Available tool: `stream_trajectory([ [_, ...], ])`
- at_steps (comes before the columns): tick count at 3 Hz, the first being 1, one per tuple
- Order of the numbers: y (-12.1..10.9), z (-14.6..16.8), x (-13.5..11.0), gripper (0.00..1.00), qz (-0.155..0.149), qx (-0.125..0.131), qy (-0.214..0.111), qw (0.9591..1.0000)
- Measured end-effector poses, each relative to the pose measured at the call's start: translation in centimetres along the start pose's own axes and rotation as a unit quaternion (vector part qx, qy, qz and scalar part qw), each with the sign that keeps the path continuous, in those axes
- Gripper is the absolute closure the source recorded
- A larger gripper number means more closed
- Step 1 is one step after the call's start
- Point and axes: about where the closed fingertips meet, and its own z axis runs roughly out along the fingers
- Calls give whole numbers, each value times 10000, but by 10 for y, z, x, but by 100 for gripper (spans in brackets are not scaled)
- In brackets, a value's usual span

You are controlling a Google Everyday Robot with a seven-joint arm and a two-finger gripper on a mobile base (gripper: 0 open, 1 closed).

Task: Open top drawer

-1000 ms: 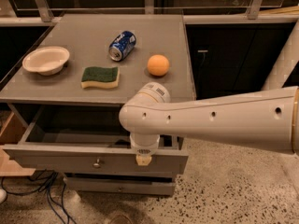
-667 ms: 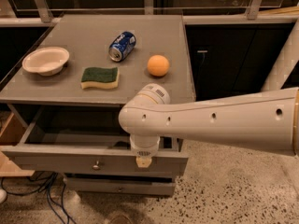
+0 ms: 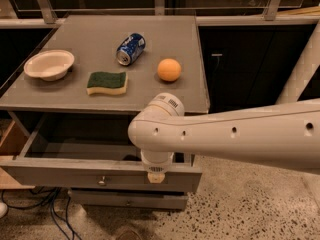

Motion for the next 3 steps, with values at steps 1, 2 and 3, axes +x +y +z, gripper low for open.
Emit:
stream_trajectory([
  [1,2,-1,0,100,21,-7,15,10000],
  [2,7,-3,2,100,64,-23,49,10000],
  [3,13,-5,4,100,124,-40,93,9999],
])
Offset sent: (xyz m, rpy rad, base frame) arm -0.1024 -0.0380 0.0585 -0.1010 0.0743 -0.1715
